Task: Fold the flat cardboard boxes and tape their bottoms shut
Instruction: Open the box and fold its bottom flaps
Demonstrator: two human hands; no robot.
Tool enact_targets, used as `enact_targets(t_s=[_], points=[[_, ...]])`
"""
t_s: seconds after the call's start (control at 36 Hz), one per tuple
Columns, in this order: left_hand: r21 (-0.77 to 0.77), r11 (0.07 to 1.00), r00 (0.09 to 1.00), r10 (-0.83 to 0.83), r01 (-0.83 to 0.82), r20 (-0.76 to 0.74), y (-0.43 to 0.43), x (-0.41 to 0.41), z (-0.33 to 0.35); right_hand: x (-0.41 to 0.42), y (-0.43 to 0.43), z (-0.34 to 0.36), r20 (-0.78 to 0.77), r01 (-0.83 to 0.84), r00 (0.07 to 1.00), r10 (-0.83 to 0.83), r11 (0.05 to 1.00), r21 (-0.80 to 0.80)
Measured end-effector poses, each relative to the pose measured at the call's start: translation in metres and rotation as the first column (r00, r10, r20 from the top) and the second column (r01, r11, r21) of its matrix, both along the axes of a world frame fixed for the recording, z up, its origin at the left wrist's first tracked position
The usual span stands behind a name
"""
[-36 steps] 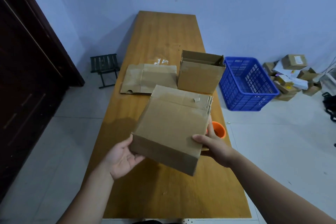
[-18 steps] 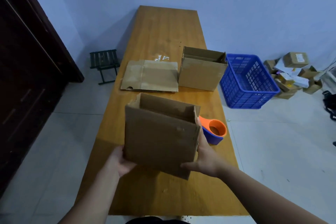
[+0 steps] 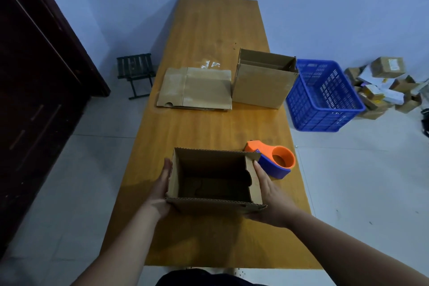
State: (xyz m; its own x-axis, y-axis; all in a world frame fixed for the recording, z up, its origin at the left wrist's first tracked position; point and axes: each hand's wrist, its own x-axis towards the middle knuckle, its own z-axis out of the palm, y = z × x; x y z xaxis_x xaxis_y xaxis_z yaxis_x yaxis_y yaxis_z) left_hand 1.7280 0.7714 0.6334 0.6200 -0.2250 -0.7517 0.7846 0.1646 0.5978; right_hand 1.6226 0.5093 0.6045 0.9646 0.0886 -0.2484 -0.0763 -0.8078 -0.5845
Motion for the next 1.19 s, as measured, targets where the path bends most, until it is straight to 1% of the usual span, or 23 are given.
enact_targets(t_s=[0.06, 0.08, 0.11, 0.17, 0.22, 0.28, 0.33, 0.42, 0.47, 0.53, 0.58, 0.61, 0.64, 0.69, 0.72, 0.78, 0.83, 0.89, 0.92, 1.0, 1.11, 1.14, 1.19], points=[[0.115, 0.982, 0.979, -0.165, 0.151, 0.12, -0.004, 0.003, 0.012, 0.002, -0.001, -0.006, 0.04, -0.018, 0.999, 0.021, 0.998, -0.063], [0.232, 0.949, 0.951, -0.255, 0.213, 0.172, -0.007, 0.003, 0.017, 0.003, -0.001, -0.008, 0.058, -0.03, 0.998, 0.036, 0.994, -0.101], [0.347, 0.904, 0.916, -0.338, 0.252, 0.215, -0.011, 0.003, 0.021, 0.003, -0.002, -0.01, 0.073, -0.027, 0.997, 0.035, 0.994, -0.104], [0.455, 0.832, 0.865, -0.451, 0.317, 0.221, -0.016, 0.004, 0.018, 0.004, -0.005, -0.015, 0.081, -0.029, 0.996, 0.039, 0.992, -0.121], [0.49, 0.8, 0.845, -0.492, 0.346, 0.208, -0.019, 0.003, 0.019, 0.006, -0.007, -0.012, 0.051, -0.048, 0.997, 0.057, 0.988, -0.147], [0.494, 0.8, 0.833, -0.501, 0.341, 0.235, -0.017, 0.004, 0.015, 0.008, -0.012, -0.008, 0.027, -0.072, 0.997, 0.078, 0.982, -0.177], [0.475, 0.813, 0.84, -0.487, 0.337, 0.238, -0.016, 0.006, 0.01, 0.01, -0.016, -0.001, 0.021, -0.103, 0.994, 0.11, 0.972, -0.209], [0.535, 0.782, 0.817, -0.514, 0.32, 0.261, -0.018, 0.006, 0.006, 0.008, -0.022, 0.005, 0.032, -0.144, 0.987, 0.159, 0.948, -0.283], [0.572, 0.764, 0.809, -0.52, 0.298, 0.274, -0.02, 0.005, 0.003, 0.006, -0.02, 0.01, 0.119, -0.162, 0.969, 0.216, 0.921, -0.355], [0.582, 0.754, 0.804, -0.532, 0.306, 0.266, -0.021, 0.006, 0.001, 0.005, -0.018, 0.014, 0.256, -0.125, 0.935, 0.244, 0.905, -0.407], [0.582, 0.744, 0.814, -0.535, 0.328, 0.227, -0.021, 0.008, -0.001, 0.005, -0.017, 0.013, 0.377, -0.073, 0.893, 0.246, 0.905, -0.418], [0.567, 0.755, 0.829, -0.519, 0.33, 0.209, -0.02, 0.009, -0.004, 0.005, -0.016, 0.011, 0.417, -0.06, 0.873, 0.255, 0.902, -0.427], [0.527, 0.788, 0.853, -0.481, 0.32, 0.202, -0.019, 0.009, -0.005, 0.004, -0.015, 0.01, 0.437, -0.054, 0.859, 0.267, 0.896, -0.441], [0.372, 0.891, 0.913, -0.354, 0.261, 0.205, -0.019, 0.008, -0.006, 0.002, -0.013, 0.008, 0.423, -0.068, 0.86, 0.287, 0.884, -0.463], [0.301, 0.926, 0.933, -0.295, 0.227, 0.205, -0.019, 0.007, -0.008, 0.001, -0.012, 0.008, 0.407, -0.073, 0.868, 0.287, 0.882, -0.466], [0.217, 0.96, 0.957, -0.218, 0.176, 0.192, -0.019, 0.007, -0.008, -0.001, -0.008, 0.009, 0.372, -0.063, 0.894, 0.248, 0.894, -0.444], [0.114, 0.985, 0.979, -0.144, 0.128, 0.145, -0.014, 0.007, -0.008, -0.002, -0.004, 0.01, 0.356, -0.014, 0.922, 0.154, 0.931, -0.366], [0.015, 0.993, 0.988, -0.117, 0.116, 0.106, -0.007, 0.004, -0.007, -0.002, -0.001, 0.011, 0.34, 0.076, 0.94, 0.003, 0.973, -0.218], [-0.035, 0.991, 0.985, -0.124, 0.129, 0.121, -0.002, 0.001, -0.007, -0.002, 0.0, 0.012, 0.322, 0.111, 0.945, -0.054, 0.981, -0.16], [-0.151, 0.972, 0.965, -0.144, 0.18, 0.218, 0.011, -0.006, -0.011, 0.0, 0.004, 0.014, 0.301, 0.149, 0.947, -0.114, 0.984, -0.096], [-0.191, 0.945, 0.927, -0.196, 0.266, 0.32, 0.019, -0.007, -0.015, 0.003, 0.01, 0.016, 0.303, 0.187, 0.941, -0.148, 0.977, -0.104], [-0.188, 0.942, 0.919, -0.205, 0.279, 0.337, 0.019, -0.007, -0.014, 0.004, 0.012, 0.017, 0.305, 0.204, 0.938, -0.168, 0.975, -0.091], [-0.135, 0.947, 0.904, -0.228, 0.292, 0.362, 0.018, -0.007, -0.013, 0.004, 0.017, 0.018, 0.309, 0.25, 0.925, -0.221, 0.967, -0.056]])
